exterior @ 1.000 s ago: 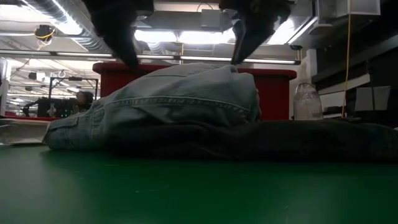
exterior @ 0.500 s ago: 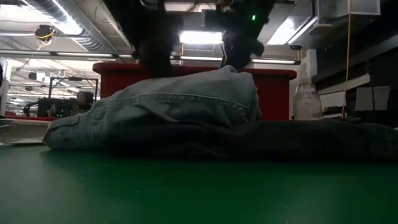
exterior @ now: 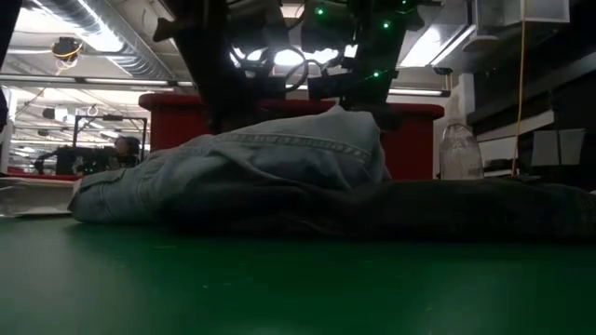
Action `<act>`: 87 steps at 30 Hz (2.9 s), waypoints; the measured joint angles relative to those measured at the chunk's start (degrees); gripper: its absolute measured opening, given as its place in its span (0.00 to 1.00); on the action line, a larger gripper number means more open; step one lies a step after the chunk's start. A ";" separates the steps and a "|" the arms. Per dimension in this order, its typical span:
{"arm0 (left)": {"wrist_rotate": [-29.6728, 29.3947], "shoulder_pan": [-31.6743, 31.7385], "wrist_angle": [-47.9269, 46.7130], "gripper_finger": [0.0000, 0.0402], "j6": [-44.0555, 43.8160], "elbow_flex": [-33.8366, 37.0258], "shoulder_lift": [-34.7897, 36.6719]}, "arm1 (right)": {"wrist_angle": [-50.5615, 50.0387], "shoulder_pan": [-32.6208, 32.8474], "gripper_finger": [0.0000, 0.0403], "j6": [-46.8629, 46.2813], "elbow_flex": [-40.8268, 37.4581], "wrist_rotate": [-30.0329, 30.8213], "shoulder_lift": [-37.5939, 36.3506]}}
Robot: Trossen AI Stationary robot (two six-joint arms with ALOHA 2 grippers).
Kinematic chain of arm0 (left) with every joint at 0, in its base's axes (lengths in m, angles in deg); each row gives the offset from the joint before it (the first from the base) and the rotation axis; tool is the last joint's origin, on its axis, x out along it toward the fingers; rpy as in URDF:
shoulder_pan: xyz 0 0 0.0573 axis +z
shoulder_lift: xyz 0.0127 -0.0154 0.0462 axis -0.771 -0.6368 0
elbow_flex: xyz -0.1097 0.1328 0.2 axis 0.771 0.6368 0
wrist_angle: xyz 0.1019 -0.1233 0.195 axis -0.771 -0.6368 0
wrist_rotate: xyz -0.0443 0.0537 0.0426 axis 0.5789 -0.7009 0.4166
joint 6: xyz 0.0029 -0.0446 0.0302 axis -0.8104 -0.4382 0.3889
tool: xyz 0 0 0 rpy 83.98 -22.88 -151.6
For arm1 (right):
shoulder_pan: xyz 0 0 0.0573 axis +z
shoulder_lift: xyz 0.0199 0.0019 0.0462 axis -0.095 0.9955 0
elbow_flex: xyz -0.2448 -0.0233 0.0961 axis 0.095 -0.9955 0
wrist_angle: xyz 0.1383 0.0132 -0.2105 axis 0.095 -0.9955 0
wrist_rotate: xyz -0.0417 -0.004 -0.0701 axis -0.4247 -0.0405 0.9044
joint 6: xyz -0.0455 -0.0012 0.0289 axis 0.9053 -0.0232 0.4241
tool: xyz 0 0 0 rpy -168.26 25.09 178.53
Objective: Fold laundry
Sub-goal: Fold the light blue jeans
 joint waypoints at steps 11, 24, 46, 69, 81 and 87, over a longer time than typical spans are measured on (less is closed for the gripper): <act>0.30 -3.80 -0.09 0.30 4.09 0.11 9.63 | -6.29 0.86 0.45 0.57 3.91 -3.61 -3.13; 19.29 -14.67 -1.95 0.30 6.20 0.02 17.53 | -2.41 12.55 0.45 0.40 9.35 -3.58 -2.12; 8.45 -19.43 -11.54 0.30 1.55 -0.02 -2.59 | -6.93 15.98 0.45 0.42 9.79 0.38 9.68; 5.98 -27.73 -17.01 0.30 -0.71 0.33 9.09 | -7.71 17.17 0.45 -5.60 9.25 -4.48 1.72; 4.04 -29.63 -22.45 0.30 -14.39 0.28 9.20 | -2.53 24.57 0.45 -5.59 9.40 4.90 3.69; 2.04 -27.67 -22.34 0.30 -16.16 0.26 6.01 | -2.66 24.39 0.45 -5.59 9.42 5.50 7.96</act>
